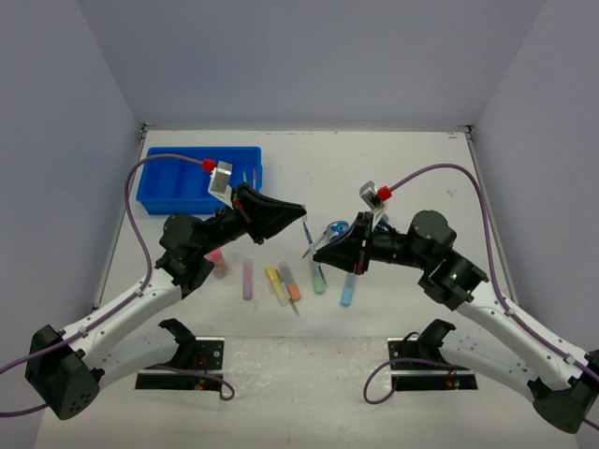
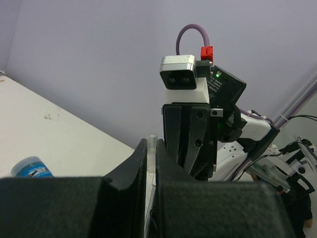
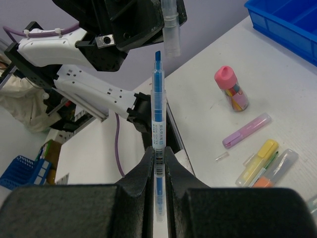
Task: Sort the stationery into containers
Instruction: Close the pen cap on the pen.
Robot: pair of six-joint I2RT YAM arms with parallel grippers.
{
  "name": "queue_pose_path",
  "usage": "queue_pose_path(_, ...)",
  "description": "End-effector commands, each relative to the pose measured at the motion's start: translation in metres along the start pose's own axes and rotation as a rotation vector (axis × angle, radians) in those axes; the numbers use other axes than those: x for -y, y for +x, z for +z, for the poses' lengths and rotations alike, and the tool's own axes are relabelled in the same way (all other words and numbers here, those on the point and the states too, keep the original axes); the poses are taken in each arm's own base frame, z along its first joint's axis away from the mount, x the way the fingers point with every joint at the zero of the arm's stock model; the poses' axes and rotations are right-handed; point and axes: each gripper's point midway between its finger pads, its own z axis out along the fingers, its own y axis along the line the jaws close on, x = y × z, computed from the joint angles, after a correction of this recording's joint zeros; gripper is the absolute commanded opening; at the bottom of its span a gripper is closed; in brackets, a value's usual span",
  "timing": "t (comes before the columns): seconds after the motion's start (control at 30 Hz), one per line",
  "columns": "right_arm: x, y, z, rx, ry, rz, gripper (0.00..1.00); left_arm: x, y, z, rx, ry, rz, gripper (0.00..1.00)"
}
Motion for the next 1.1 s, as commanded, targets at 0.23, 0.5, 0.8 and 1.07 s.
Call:
queue_pose_path(0.23, -0.01, -0.011, 0.0, 0.014, -0.016, -0.029, 0.0, 0.014, -0.029, 0.003, 0.074, 0.021, 0.081, 0.0)
queue_pose_path(0.5, -0.007, -0.014, 0.001, 0.019, 0.013, -0.021, 0.0, 0.014, -0.028, 0.002, 0.07, 0.022, 0.077, 0.0)
queue_pose_path(0.8, -0.008, -0.02, 0.0, 0.035, 0.021, -0.027, 0.0, 0.013, -0.019, 0.0, 0.051, 0.033, 0.05, 0.0)
queue_pose_path(1.07, -0.009, -0.026, 0.0, 0.054, 0.028, -0.028, 0.0, 0.014, -0.016, 0.0, 0.042, 0.046, 0.039, 0.0)
